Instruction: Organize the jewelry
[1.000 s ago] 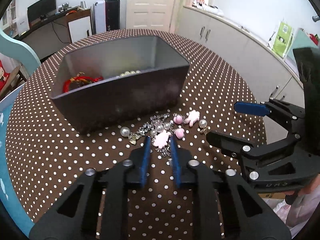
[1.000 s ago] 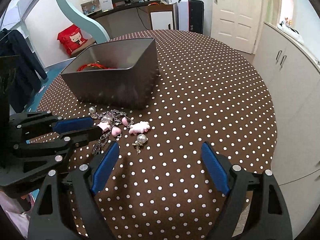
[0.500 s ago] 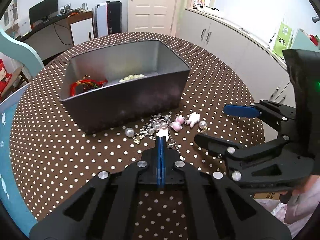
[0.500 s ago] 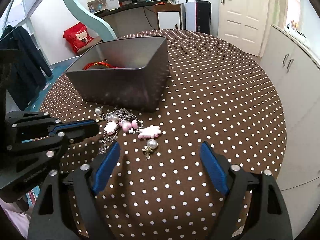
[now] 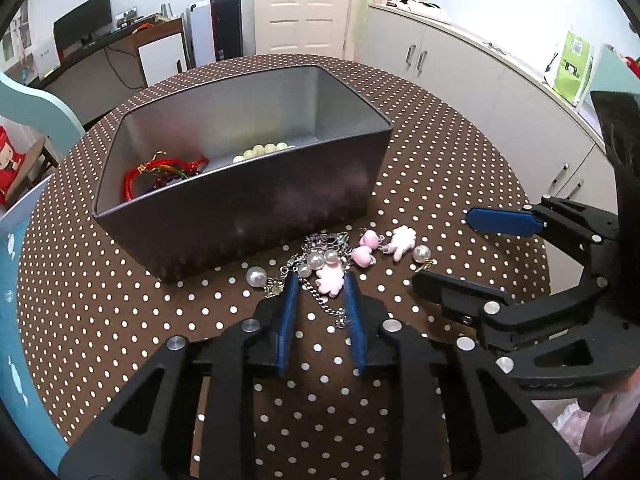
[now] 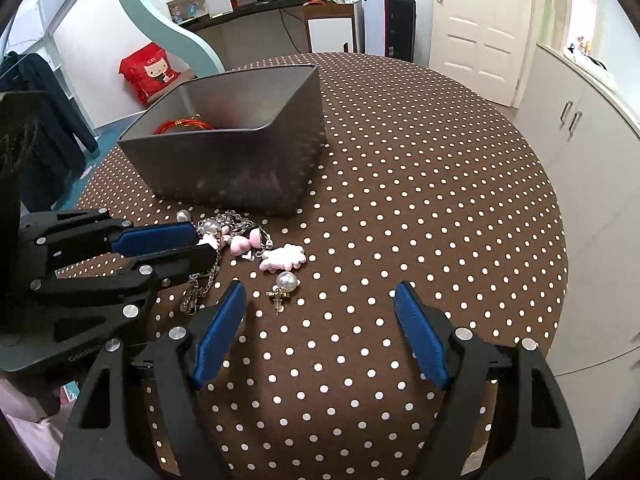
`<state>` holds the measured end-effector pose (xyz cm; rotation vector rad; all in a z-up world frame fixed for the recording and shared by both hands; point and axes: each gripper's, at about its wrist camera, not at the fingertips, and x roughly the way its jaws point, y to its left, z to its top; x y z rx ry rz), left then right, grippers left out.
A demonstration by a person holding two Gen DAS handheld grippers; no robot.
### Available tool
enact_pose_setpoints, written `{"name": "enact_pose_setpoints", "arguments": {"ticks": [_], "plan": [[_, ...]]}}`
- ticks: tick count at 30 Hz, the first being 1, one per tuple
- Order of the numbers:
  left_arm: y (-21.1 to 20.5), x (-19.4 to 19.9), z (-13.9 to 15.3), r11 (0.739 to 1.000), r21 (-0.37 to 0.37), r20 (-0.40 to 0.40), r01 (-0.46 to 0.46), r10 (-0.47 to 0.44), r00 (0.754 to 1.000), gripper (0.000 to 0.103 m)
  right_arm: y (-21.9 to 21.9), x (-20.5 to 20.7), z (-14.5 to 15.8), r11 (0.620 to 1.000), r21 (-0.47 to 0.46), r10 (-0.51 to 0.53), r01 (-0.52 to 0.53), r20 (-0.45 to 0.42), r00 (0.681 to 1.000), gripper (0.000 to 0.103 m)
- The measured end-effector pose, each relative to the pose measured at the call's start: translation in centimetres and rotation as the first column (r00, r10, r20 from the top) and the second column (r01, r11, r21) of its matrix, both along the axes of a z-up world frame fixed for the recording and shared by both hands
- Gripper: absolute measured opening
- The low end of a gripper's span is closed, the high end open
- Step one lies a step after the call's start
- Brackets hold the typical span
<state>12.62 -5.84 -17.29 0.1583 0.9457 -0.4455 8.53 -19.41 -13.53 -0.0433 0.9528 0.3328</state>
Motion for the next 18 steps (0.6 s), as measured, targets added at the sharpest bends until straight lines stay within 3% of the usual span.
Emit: {"name": "enact_pose_setpoints", "arguments": {"ticks": [6,9,18], "plan": [[-0.5,-0.09,-0.39,0.998,0.046,0.02,0.035,-0.036,0.999,0.023,-0.26,0.15,-0.07,1.0,0.007,0.002,-0.002,0.001,1.0,0.074],[-0.64,-0.26,-0.48,0.997,0.059,0.027,0.039,-0.041,0.999,0.01,-0.44,0.46,-0.07,1.0,0.003,0.006,-0.006,0.002,1.0,0.074],[0.15,-0.43,-0.13,1.0,0.014,0.008,0.021,-0.021,1.0,0.005,-0.66,0.27,-0.07,1.0,0.004,0.0,0.0,0.001,1.0,0.074]]}}
